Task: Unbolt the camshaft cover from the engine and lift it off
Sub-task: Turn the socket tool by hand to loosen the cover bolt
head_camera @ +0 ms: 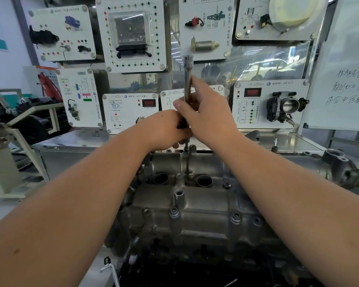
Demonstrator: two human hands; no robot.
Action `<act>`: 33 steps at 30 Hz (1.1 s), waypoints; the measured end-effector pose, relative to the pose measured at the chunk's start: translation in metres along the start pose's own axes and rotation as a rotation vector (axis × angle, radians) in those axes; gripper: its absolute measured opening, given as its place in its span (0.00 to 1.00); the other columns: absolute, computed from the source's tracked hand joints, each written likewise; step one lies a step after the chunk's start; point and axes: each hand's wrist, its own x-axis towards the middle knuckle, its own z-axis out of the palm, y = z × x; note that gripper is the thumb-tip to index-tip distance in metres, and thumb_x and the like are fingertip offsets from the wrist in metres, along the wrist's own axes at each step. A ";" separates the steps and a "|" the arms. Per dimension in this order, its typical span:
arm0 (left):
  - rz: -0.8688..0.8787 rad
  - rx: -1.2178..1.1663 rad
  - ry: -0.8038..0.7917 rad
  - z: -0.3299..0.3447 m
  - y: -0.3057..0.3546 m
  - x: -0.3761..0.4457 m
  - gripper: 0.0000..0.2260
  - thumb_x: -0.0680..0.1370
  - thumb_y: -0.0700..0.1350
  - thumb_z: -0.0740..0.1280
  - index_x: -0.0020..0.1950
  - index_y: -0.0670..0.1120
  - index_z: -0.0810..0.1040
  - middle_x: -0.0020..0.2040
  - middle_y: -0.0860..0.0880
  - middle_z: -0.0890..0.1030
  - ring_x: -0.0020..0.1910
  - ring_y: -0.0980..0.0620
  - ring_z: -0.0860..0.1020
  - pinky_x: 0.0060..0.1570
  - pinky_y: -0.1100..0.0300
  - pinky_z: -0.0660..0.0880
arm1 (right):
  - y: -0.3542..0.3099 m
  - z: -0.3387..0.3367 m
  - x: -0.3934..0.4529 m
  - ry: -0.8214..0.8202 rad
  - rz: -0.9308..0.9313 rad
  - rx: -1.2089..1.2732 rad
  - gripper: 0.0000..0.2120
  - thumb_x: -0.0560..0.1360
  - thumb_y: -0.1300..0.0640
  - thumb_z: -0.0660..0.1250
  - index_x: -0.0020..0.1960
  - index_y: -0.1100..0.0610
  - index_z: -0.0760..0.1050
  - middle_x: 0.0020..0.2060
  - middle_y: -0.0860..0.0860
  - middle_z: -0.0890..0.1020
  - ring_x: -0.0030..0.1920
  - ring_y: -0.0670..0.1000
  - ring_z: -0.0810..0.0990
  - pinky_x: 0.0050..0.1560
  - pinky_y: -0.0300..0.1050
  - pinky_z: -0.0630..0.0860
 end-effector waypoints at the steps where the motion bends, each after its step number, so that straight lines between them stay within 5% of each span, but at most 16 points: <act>1: -0.006 0.011 0.000 0.000 0.000 0.000 0.06 0.82 0.50 0.64 0.47 0.55 0.78 0.42 0.54 0.84 0.35 0.59 0.84 0.40 0.59 0.80 | 0.000 0.000 0.001 0.025 -0.007 -0.017 0.15 0.80 0.55 0.67 0.67 0.53 0.75 0.37 0.40 0.78 0.40 0.40 0.76 0.42 0.28 0.69; 4: -0.023 -0.005 -0.008 0.002 -0.001 0.002 0.08 0.82 0.50 0.64 0.54 0.49 0.80 0.45 0.52 0.85 0.37 0.58 0.84 0.47 0.51 0.82 | 0.002 -0.002 0.004 0.020 0.012 -0.045 0.07 0.81 0.56 0.65 0.57 0.56 0.76 0.33 0.43 0.75 0.36 0.45 0.74 0.37 0.38 0.67; 7: -0.015 -0.079 -0.038 0.000 -0.002 0.001 0.09 0.83 0.46 0.63 0.61 0.47 0.78 0.50 0.52 0.85 0.40 0.57 0.85 0.51 0.48 0.82 | -0.001 -0.002 0.004 -0.032 0.027 -0.032 0.16 0.82 0.57 0.62 0.70 0.54 0.71 0.33 0.46 0.76 0.38 0.50 0.77 0.42 0.45 0.72; 10: -0.008 -0.070 -0.026 -0.001 -0.003 -0.001 0.05 0.83 0.46 0.63 0.55 0.53 0.78 0.47 0.55 0.85 0.37 0.60 0.85 0.44 0.58 0.78 | -0.004 -0.001 0.000 -0.054 0.038 -0.020 0.26 0.83 0.56 0.61 0.79 0.49 0.60 0.41 0.51 0.82 0.46 0.54 0.81 0.52 0.51 0.78; 13: -0.012 -0.042 -0.004 -0.001 0.001 -0.002 0.09 0.82 0.47 0.64 0.44 0.58 0.77 0.41 0.55 0.84 0.36 0.59 0.84 0.36 0.64 0.75 | -0.003 -0.001 -0.001 -0.016 0.032 -0.017 0.24 0.81 0.53 0.65 0.77 0.50 0.66 0.50 0.49 0.84 0.51 0.51 0.81 0.56 0.45 0.76; 16: -0.016 -0.008 0.021 -0.001 0.003 -0.002 0.09 0.81 0.50 0.65 0.41 0.57 0.76 0.39 0.56 0.83 0.35 0.59 0.83 0.35 0.63 0.74 | -0.003 -0.001 0.000 0.025 0.000 -0.086 0.16 0.81 0.54 0.66 0.68 0.56 0.75 0.43 0.46 0.80 0.46 0.49 0.78 0.50 0.43 0.74; 22: -0.017 -0.092 -0.009 -0.003 0.002 -0.005 0.06 0.82 0.45 0.64 0.49 0.55 0.78 0.43 0.57 0.84 0.38 0.61 0.85 0.41 0.62 0.76 | -0.004 0.001 -0.001 -0.041 0.028 -0.019 0.29 0.83 0.57 0.61 0.81 0.49 0.55 0.44 0.53 0.84 0.46 0.53 0.82 0.52 0.51 0.79; 27: -0.033 -0.041 0.000 -0.002 0.004 -0.004 0.08 0.82 0.48 0.65 0.45 0.58 0.78 0.38 0.58 0.84 0.35 0.60 0.84 0.35 0.65 0.75 | -0.003 0.001 -0.002 0.019 0.033 -0.005 0.26 0.81 0.53 0.67 0.78 0.50 0.65 0.55 0.50 0.83 0.54 0.51 0.81 0.60 0.47 0.77; 30: -0.046 -0.008 0.024 -0.002 0.002 -0.002 0.07 0.81 0.50 0.65 0.50 0.50 0.81 0.41 0.56 0.85 0.35 0.62 0.83 0.37 0.62 0.74 | -0.004 -0.001 0.000 0.025 0.021 -0.042 0.24 0.81 0.55 0.65 0.77 0.50 0.67 0.47 0.48 0.82 0.50 0.50 0.80 0.54 0.44 0.76; 33: -0.034 0.019 0.049 -0.002 0.002 -0.003 0.06 0.80 0.50 0.65 0.44 0.54 0.79 0.37 0.56 0.84 0.36 0.61 0.83 0.39 0.61 0.76 | -0.005 -0.002 0.001 -0.013 0.008 -0.062 0.22 0.82 0.57 0.63 0.75 0.53 0.67 0.41 0.47 0.79 0.46 0.53 0.79 0.53 0.50 0.77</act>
